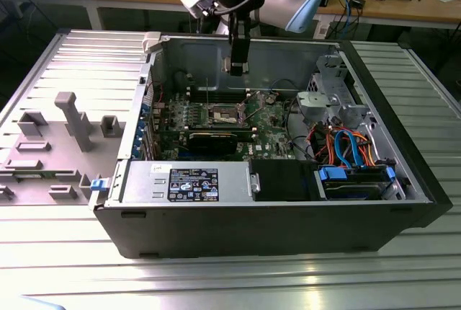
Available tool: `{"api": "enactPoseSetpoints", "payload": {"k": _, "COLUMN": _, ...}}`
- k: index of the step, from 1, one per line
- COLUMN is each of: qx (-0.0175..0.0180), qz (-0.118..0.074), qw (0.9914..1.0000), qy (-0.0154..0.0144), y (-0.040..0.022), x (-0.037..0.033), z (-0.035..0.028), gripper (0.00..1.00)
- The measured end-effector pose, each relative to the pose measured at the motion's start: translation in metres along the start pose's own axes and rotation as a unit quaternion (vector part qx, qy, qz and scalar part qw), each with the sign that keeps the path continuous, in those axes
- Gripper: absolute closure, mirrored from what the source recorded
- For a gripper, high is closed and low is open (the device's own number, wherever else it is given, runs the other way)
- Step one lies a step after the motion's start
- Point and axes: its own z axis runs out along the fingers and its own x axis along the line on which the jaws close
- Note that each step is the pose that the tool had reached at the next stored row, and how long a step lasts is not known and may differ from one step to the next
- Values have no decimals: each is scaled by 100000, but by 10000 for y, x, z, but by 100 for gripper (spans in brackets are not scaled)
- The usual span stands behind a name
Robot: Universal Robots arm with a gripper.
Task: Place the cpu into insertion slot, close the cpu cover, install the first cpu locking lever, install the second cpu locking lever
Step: 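Place the cpu into insertion slot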
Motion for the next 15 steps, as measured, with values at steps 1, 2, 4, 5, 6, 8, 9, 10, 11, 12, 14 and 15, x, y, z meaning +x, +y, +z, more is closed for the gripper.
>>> {"api": "enactPoseSetpoints", "payload": {"k": 1, "qx": -72, "qz": 5, "qw": 100000, "qy": 15, "y": 0, "x": 0, "z": 5, "gripper": 46}}
{"api": "enactPoseSetpoints", "payload": {"k": 2, "qx": -99, "qz": -108, "qw": 100000, "qy": 27, "y": -4, "x": 0, "z": 13, "gripper": 46}}
{"api": "enactPoseSetpoints", "payload": {"k": 4, "qx": -77, "qz": -1911, "qw": 99982, "qy": 42, "y": -4, "x": 0, "z": 29, "gripper": 46}}
{"api": "enactPoseSetpoints", "payload": {"k": 5, "qx": -68, "qz": -2531, "qw": 99968, "qy": 52, "y": -4, "x": 1, "z": 39, "gripper": 46}}
{"api": "enactPoseSetpoints", "payload": {"k": 6, "qx": -63, "qz": -2692, "qw": 99964, "qy": 48, "y": -4, "x": 1, "z": 52, "gripper": 46}}
{"api": "enactPoseSetpoints", "payload": {"k": 8, "qx": -69, "qz": -2699, "qw": 99964, "qy": 54, "y": -5, "x": 2, "z": 80, "gripper": 46}}
{"api": "enactPoseSetpoints", "payload": {"k": 9, "qx": -66, "qz": -2691, "qw": 99964, "qy": 50, "y": -5, "x": 2, "z": 95, "gripper": 46}}
{"api": "enactPoseSetpoints", "payload": {"k": 10, "qx": -73, "qz": -2689, "qw": 99964, "qy": 64, "y": -6, "x": 2, "z": 107, "gripper": 46}}
{"api": "enactPoseSetpoints", "payload": {"k": 11, "qx": -49, "qz": -2690, "qw": 99964, "qy": 52, "y": -6, "x": 2, "z": 108, "gripper": 46}}
{"api": "enactPoseSetpoints", "payload": {"k": 12, "qx": -36, "qz": -2684, "qw": 99964, "qy": 54, "y": -6, "x": 2, "z": 109, "gripper": 46}}
{"api": "enactPoseSetpoints", "payload": {"k": 14, "qx": -17, "qz": -2685, "qw": 99964, "qy": 60, "y": -6, "x": 2, "z": 112, "gripper": 46}}
{"api": "enactPoseSetpoints", "payload": {"k": 15, "qx": -10, "qz": -2688, "qw": 99964, "qy": 61, "y": -6, "x": 2, "z": 113, "gripper": 46}}
